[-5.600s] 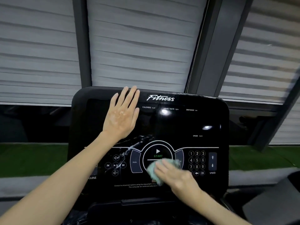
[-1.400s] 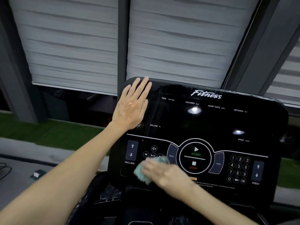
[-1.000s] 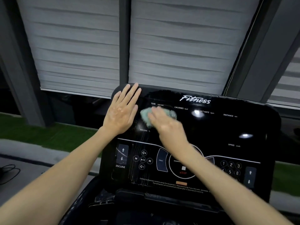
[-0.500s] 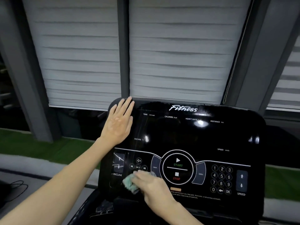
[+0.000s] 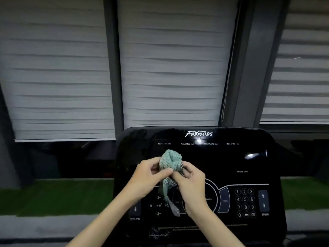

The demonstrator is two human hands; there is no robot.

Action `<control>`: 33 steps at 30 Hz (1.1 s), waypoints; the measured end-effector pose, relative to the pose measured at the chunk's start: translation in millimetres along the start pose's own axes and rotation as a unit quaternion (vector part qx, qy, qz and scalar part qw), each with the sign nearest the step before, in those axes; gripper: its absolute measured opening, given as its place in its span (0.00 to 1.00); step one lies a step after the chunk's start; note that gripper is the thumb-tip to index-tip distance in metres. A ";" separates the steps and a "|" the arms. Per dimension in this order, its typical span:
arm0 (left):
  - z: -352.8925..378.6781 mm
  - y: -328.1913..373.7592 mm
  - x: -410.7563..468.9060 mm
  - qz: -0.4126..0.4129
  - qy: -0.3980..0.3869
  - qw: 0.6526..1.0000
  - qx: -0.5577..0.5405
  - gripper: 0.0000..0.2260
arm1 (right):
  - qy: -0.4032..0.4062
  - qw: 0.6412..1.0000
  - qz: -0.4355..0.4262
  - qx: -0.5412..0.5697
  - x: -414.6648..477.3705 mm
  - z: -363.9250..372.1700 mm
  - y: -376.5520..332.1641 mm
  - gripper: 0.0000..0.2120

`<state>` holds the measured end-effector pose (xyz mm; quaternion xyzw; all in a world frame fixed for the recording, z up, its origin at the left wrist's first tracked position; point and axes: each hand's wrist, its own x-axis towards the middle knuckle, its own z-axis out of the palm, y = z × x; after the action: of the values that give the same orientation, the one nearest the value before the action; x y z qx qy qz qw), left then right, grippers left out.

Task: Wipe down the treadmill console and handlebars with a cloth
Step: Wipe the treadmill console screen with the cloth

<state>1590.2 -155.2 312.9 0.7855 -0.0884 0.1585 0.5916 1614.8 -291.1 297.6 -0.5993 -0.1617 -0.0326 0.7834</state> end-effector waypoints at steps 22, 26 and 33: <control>-62.4 -21.4 87.9 0.395 0.088 0.781 0.475 0.20 | -0.053 0.632 -0.385 -0.670 132.7 -54.3 -4.0 0.25; -50.0 -42.6 70.7 0.407 0.055 0.782 0.468 0.15 | -0.027 0.612 -0.397 -0.683 132.3 -52.3 3.5 0.25; -18.8 -105.5 -2.6 0.397 -0.059 0.804 0.438 0.16 | -0.020 0.604 -0.398 -0.691 131.7 -51.4 4.0 0.25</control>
<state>1619.5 -107.4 221.6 0.8651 -0.3489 0.3547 0.0638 1751.3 -320.0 320.6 -0.8393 -0.3294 -0.4305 0.0428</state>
